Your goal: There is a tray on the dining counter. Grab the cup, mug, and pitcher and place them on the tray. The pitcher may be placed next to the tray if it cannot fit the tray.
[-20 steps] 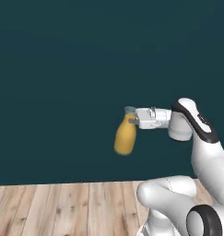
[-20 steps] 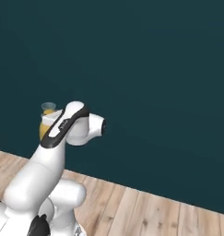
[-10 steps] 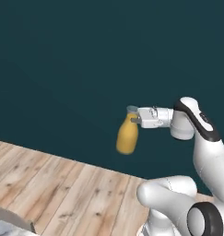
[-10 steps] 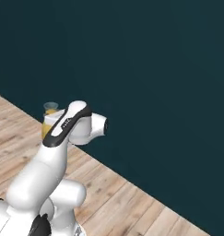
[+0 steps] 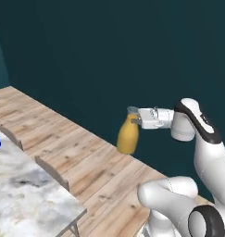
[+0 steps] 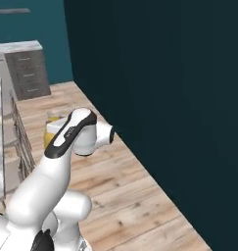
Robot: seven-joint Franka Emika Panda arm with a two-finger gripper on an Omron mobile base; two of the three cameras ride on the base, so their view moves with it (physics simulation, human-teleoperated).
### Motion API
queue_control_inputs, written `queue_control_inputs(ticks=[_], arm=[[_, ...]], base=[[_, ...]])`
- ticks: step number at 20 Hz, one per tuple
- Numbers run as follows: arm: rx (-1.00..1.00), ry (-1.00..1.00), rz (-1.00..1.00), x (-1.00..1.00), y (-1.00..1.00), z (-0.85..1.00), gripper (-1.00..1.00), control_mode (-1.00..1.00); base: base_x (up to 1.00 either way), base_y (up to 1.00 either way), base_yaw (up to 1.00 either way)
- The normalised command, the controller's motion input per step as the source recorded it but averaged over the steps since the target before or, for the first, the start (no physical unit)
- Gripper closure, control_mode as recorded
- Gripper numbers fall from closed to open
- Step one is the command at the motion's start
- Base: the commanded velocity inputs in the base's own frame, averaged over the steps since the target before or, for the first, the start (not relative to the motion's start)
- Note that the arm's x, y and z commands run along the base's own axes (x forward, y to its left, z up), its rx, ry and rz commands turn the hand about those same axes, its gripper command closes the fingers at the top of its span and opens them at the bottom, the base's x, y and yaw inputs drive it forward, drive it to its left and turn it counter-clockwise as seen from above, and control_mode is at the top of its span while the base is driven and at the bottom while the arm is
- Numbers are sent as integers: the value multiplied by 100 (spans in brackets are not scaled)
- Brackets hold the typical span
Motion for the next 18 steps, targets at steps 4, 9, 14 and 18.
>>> queue_control_inputs(ticks=[4,9,14,18], arm=[[0,0,0,0,0,0,100,100],[0,0,0,0,0,0,100,100],[0,0,0,0,0,0,100,100],[0,0,0,0,0,0,100,100]], base=[[0,0,64],[0,0,62],[0,-15,29],[0,-90,13]])
